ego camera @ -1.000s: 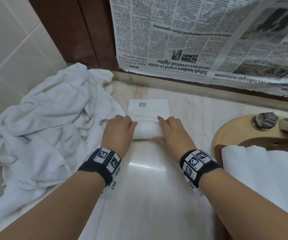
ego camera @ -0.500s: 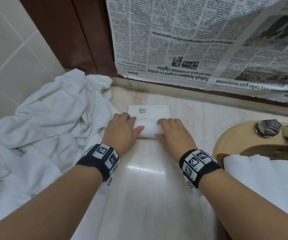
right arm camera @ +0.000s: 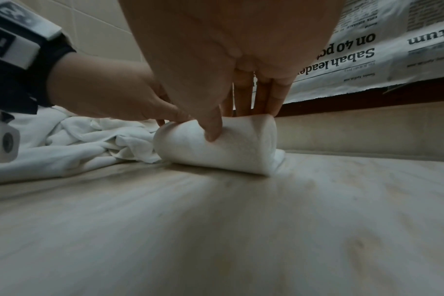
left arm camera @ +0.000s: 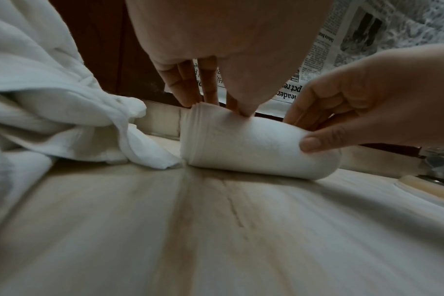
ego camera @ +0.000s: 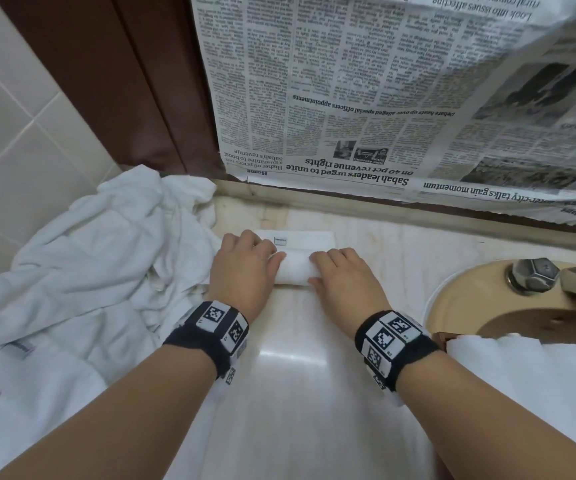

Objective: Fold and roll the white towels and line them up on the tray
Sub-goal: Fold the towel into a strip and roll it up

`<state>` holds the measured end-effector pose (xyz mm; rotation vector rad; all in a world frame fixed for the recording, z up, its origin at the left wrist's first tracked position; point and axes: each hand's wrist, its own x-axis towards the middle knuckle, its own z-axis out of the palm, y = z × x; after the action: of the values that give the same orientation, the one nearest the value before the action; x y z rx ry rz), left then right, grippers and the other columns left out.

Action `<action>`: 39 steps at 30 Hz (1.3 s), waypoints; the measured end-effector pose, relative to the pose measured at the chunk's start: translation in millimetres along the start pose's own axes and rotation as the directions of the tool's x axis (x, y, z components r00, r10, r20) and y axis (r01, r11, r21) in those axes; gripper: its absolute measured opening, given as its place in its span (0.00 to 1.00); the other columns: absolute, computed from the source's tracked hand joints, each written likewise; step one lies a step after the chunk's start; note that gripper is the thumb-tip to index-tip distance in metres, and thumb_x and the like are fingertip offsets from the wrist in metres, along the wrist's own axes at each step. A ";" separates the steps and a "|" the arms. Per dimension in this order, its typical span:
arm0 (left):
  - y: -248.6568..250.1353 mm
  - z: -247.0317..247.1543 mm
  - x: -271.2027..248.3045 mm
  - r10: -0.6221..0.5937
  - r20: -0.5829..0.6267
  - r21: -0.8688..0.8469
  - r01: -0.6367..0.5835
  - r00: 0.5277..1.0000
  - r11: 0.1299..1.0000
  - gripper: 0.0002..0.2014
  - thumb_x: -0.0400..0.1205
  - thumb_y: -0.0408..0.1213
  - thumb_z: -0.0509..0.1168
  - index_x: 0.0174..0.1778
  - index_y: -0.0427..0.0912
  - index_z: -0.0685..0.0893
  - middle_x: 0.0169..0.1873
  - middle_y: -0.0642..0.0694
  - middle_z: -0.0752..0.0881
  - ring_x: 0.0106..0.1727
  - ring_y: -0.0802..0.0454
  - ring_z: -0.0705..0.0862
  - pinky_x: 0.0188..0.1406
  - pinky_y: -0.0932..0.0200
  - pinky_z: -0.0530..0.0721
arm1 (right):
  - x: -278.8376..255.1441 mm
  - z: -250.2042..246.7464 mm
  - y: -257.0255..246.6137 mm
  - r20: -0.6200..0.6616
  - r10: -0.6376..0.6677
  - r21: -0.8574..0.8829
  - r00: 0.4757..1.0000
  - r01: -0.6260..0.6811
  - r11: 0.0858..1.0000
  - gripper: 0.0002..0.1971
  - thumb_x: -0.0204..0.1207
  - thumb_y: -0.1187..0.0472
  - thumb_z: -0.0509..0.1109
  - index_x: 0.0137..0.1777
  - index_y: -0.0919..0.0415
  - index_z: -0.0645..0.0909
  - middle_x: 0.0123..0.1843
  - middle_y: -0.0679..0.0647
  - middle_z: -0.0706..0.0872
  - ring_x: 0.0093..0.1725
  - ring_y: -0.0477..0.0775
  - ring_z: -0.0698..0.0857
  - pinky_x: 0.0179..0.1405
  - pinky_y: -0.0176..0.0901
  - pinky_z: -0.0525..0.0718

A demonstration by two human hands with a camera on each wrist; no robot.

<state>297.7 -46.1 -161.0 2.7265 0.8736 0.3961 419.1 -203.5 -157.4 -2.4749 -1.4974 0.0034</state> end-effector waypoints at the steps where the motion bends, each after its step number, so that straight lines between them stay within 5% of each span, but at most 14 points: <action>1: 0.9 1.1 -0.2 0.015 0.003 0.004 -0.015 1.000 1.000 0.21 0.86 0.56 0.63 0.52 0.42 0.93 0.50 0.43 0.87 0.52 0.36 0.79 0.51 0.41 0.85 | 2.3 -1.1 1.3 0.012 -0.006 0.001 1.000 0.006 1.000 0.12 0.80 0.58 0.73 0.61 0.61 0.83 0.54 0.56 0.87 0.54 0.62 0.83 0.53 0.55 0.85; 6: -2.1 5.2 -6.4 0.051 0.135 0.073 -0.061 0.990 0.995 0.39 0.74 0.65 0.74 0.74 0.41 0.84 0.71 0.39 0.84 0.70 0.36 0.79 0.62 0.42 0.84 | 15.2 0.2 0.9 0.063 0.021 0.001 0.998 -0.021 1.000 0.21 0.80 0.58 0.73 0.70 0.67 0.81 0.74 0.68 0.80 0.75 0.70 0.76 0.71 0.58 0.79; 8: -7.7 5.5 -5.2 0.055 0.148 0.095 -0.070 0.987 0.993 0.39 0.72 0.61 0.77 0.76 0.43 0.82 0.74 0.39 0.81 0.72 0.38 0.76 0.62 0.41 0.82 | 20.2 0.1 2.0 0.071 0.022 -0.042 0.997 -0.019 0.999 0.25 0.70 0.57 0.80 0.67 0.65 0.84 0.71 0.67 0.78 0.73 0.67 0.74 0.64 0.57 0.84; 10: -12.4 4.2 -1.5 0.048 0.120 0.128 -0.063 0.992 0.990 0.36 0.70 0.60 0.79 0.73 0.48 0.84 0.70 0.42 0.81 0.68 0.39 0.72 0.59 0.40 0.80 | 28.8 -4.2 4.6 0.076 0.026 -0.087 0.997 -0.020 0.996 0.24 0.63 0.61 0.82 0.60 0.61 0.86 0.60 0.60 0.79 0.60 0.63 0.75 0.50 0.51 0.84; 12: -14.9 3.1 3.9 0.049 0.111 0.159 -0.066 0.993 0.985 0.33 0.71 0.61 0.78 0.69 0.51 0.86 0.63 0.45 0.80 0.61 0.41 0.71 0.55 0.41 0.79 | 40.3 -11.7 8.4 0.145 0.015 -0.113 0.989 0.002 0.994 0.19 0.67 0.60 0.81 0.58 0.60 0.85 0.54 0.56 0.76 0.53 0.60 0.75 0.45 0.50 0.80; 15: -19.0 0.6 15.8 0.058 0.182 0.136 -0.084 0.982 0.987 0.31 0.76 0.62 0.74 0.72 0.50 0.84 0.60 0.46 0.80 0.59 0.39 0.75 0.55 0.43 0.78 | 59.1 -21.4 15.5 0.280 -0.007 -0.080 0.960 0.031 0.996 0.18 0.78 0.53 0.75 0.65 0.59 0.81 0.59 0.55 0.76 0.59 0.58 0.75 0.56 0.52 0.81; 21: -23.8 -7.3 38.5 0.007 0.255 -0.040 0.003 0.967 0.999 0.28 0.81 0.60 0.71 0.72 0.49 0.80 0.62 0.46 0.84 0.63 0.42 0.77 0.65 0.47 0.76 | 70.5 -26.2 24.5 0.303 0.023 0.037 0.953 -0.036 0.999 0.17 0.85 0.59 0.67 0.72 0.55 0.74 0.65 0.56 0.83 0.63 0.63 0.82 0.61 0.56 0.82; 25: -22.4 -5.6 42.0 -0.017 0.258 -0.043 0.029 0.966 0.999 0.27 0.85 0.59 0.66 0.77 0.49 0.78 0.67 0.48 0.85 0.67 0.42 0.76 0.68 0.51 0.73 | 76.0 -14.9 20.2 0.362 -0.015 -0.048 0.932 0.034 0.998 0.27 0.81 0.68 0.61 0.80 0.63 0.67 0.81 0.61 0.70 0.82 0.64 0.66 0.80 0.52 0.66; 28: -22.3 -0.9 43.2 0.026 0.279 0.027 -0.035 0.960 0.999 0.31 0.87 0.61 0.61 0.83 0.48 0.73 0.76 0.50 0.81 0.70 0.41 0.77 0.70 0.49 0.75 | 79.2 -12.9 16.0 0.396 -0.007 -0.078 0.918 0.042 0.996 0.38 0.78 0.63 0.63 0.87 0.66 0.55 0.88 0.64 0.58 0.88 0.62 0.55 0.89 0.53 0.49; 31: -24.5 1.7 48.6 0.049 0.316 0.086 -0.080 0.948 0.993 0.36 0.83 0.62 0.66 0.84 0.48 0.70 0.78 0.50 0.79 0.73 0.42 0.76 0.71 0.48 0.76 | 85.3 -10.6 18.1 0.386 -0.021 -0.096 0.922 0.063 0.993 0.40 0.75 0.59 0.68 0.86 0.64 0.58 0.84 0.61 0.67 0.83 0.61 0.64 0.87 0.51 0.55; 34: -23.3 -1.7 57.8 0.051 0.347 0.134 -0.103 0.937 0.986 0.34 0.77 0.60 0.72 0.77 0.50 0.75 0.67 0.49 0.85 0.68 0.43 0.78 0.63 0.48 0.78 | 92.7 -6.5 17.2 0.349 -0.014 -0.106 0.937 0.054 0.993 0.33 0.73 0.60 0.71 0.78 0.61 0.68 0.72 0.58 0.77 0.71 0.61 0.74 0.77 0.47 0.67; 39: -20.1 -5.5 47.8 0.052 0.411 0.144 -0.122 0.910 0.982 0.24 0.75 0.51 0.72 0.66 0.50 0.80 0.54 0.48 0.88 0.59 0.44 0.80 0.55 0.49 0.82 | 84.7 -1.9 9.1 0.377 0.024 -0.152 0.926 0.037 0.988 0.26 0.71 0.59 0.72 0.68 0.60 0.72 0.65 0.57 0.77 0.63 0.59 0.77 0.68 0.47 0.70</action>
<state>322.7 -1.0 -153.7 2.8480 0.6961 -0.2401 467.3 -134.1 -146.9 -2.7093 -1.7108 0.4014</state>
